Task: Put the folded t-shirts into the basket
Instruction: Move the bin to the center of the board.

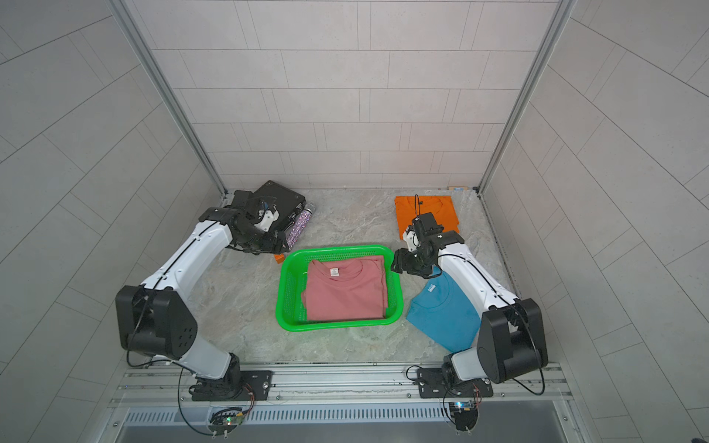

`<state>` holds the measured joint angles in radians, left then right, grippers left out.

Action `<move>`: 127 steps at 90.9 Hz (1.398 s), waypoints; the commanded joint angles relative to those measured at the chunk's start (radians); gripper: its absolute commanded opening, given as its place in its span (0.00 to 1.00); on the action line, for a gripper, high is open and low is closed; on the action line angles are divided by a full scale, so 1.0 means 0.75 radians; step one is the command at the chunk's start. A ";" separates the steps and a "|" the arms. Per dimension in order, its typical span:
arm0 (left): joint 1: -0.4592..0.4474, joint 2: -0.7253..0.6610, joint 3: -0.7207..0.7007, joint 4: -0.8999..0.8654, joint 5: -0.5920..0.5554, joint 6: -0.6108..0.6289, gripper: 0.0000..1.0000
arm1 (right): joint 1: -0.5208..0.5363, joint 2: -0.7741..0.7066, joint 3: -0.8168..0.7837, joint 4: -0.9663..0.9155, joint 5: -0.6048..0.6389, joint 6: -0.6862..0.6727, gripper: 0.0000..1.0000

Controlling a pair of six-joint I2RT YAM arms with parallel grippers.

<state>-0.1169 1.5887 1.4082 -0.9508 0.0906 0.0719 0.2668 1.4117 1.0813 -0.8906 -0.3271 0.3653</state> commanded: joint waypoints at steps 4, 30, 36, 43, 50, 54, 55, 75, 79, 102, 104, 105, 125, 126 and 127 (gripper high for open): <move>0.031 0.056 0.099 0.041 -0.043 -0.052 0.84 | 0.057 -0.018 -0.071 0.009 0.142 0.057 0.63; 0.140 0.036 0.128 0.033 -0.069 -0.084 0.85 | 0.115 0.012 -0.110 0.148 0.211 0.097 0.59; 0.174 0.018 0.118 0.033 -0.058 -0.095 0.84 | 0.149 0.045 -0.109 0.179 0.236 0.122 0.56; 0.221 -0.026 0.076 0.053 -0.045 -0.106 0.84 | 0.168 0.083 -0.094 0.189 0.291 0.132 0.47; 0.265 -0.083 0.022 0.095 -0.055 -0.118 0.85 | 0.170 0.094 -0.076 0.175 0.345 0.120 0.37; 0.286 -0.112 -0.004 0.120 -0.056 -0.127 0.84 | 0.170 0.089 -0.064 0.164 0.388 0.103 0.32; 0.290 -0.117 -0.010 0.125 -0.056 -0.129 0.84 | 0.169 0.087 -0.061 0.159 0.400 0.099 0.30; 0.334 -0.149 -0.027 0.140 0.001 -0.149 0.84 | 0.133 0.087 -0.031 0.123 0.492 0.096 0.19; 0.335 -0.150 -0.028 0.139 0.005 -0.152 0.84 | 0.131 0.087 -0.029 0.138 0.507 0.117 0.18; 0.338 -0.169 -0.039 0.140 0.026 -0.155 0.84 | 0.139 0.206 0.106 0.233 0.570 0.206 0.15; 0.340 -0.174 -0.042 0.143 0.027 -0.156 0.84 | 0.141 0.220 0.125 0.230 0.576 0.208 0.15; 0.340 -0.176 -0.044 0.145 0.028 -0.157 0.84 | 0.141 0.226 0.134 0.231 0.578 0.208 0.15; 0.354 -0.207 -0.085 0.165 0.053 -0.165 0.84 | 0.137 0.360 0.313 0.242 0.618 0.166 0.15; 0.355 -0.208 -0.086 0.165 0.055 -0.166 0.84 | 0.136 0.369 0.325 0.241 0.619 0.161 0.15; 0.355 -0.208 -0.087 0.166 0.057 -0.167 0.84 | 0.133 0.377 0.336 0.241 0.620 0.156 0.15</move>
<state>0.1387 1.4616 1.3640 -0.8364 0.1070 -0.0383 0.3733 1.6611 1.2545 -0.7555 0.0513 0.4889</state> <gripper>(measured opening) 0.844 0.199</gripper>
